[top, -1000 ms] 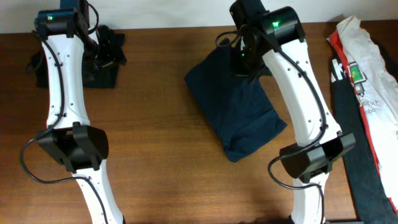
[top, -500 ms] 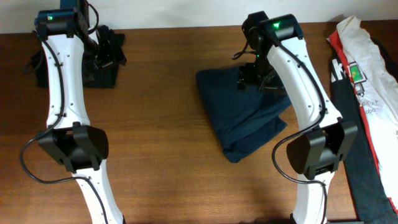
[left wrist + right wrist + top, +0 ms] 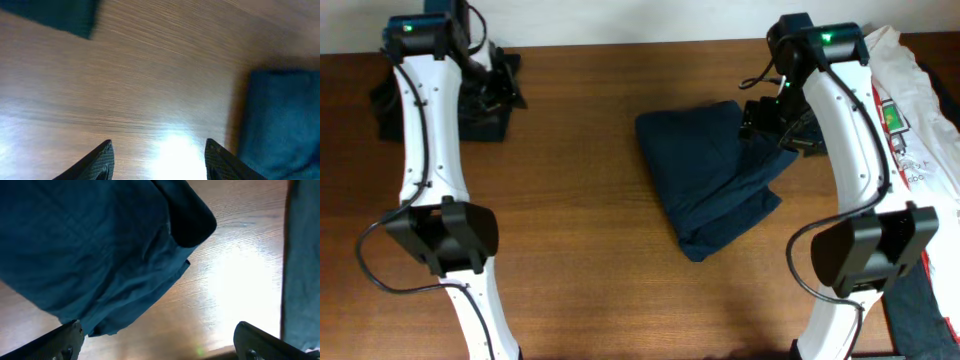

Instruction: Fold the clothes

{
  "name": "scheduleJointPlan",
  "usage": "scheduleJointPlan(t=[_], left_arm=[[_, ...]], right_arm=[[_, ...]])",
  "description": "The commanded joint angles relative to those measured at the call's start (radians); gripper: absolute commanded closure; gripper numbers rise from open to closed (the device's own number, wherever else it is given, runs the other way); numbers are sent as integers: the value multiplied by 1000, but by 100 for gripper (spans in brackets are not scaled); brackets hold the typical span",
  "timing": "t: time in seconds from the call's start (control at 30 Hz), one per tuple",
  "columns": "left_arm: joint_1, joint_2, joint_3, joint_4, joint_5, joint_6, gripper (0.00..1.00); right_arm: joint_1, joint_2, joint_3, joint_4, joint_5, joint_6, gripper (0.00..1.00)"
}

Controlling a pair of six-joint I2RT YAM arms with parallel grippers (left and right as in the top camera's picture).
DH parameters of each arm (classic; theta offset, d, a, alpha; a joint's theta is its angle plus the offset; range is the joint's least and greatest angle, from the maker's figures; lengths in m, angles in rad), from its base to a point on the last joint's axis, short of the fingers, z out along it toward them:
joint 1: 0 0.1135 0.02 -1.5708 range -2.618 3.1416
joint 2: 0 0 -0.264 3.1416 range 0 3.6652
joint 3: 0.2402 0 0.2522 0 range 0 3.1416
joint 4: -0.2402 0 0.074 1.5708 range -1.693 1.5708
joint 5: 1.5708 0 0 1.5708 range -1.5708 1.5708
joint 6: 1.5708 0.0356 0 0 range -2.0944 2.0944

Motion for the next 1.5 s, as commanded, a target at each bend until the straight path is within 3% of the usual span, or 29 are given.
scheduleJointPlan(t=[0.0, 0.03, 0.07, 0.23, 0.43, 0.47, 0.77, 0.8, 0.87, 0.93, 1.1, 1.3, 1.47], left_arm=[[-115, -26, 13, -1, 94, 63, 43], [-150, -24, 13, 6, 92, 63, 41], [-172, -23, 13, 11, 85, 63, 33], [-259, -17, 13, 19, 14, 63, 23], [-257, -17, 13, 18, 11, 63, 13], [-257, -17, 13, 16, -1, 63, 8], [-257, -17, 13, 13, -40, 63, 6], [-257, -17, 13, 14, -39, 63, 6], [-257, -17, 13, 14, -40, 63, 5], [-257, -17, 13, 14, -40, 63, 6], [-257, -17, 13, 31, -40, 63, 5], [-257, -17, 13, 41, -40, 63, 5], [-256, -17, 13, 58, -52, 63, 5]], right_arm=[[-57, 24, -5, 3, -124, -80, 1], [-67, 30, -5, 2, -144, -94, 1], [-73, 34, -5, 1, -144, -94, 1], [-127, 72, -18, 38, -161, -90, 1], [-159, 155, -18, 117, -179, -266, 1], [-167, 165, -18, 121, -170, -266, 1], [-194, 243, -27, 135, -287, -269, 3], [-187, 250, -30, 135, -287, -269, 12], [-178, 253, -33, 135, -286, -269, 47], [-177, 251, -25, 124, -286, -265, 92], [-177, 245, 93, -24, -285, -266, 96], [-100, 58, 111, -24, -344, -265, 96], [48, -29, 111, -24, -357, -265, 96]])
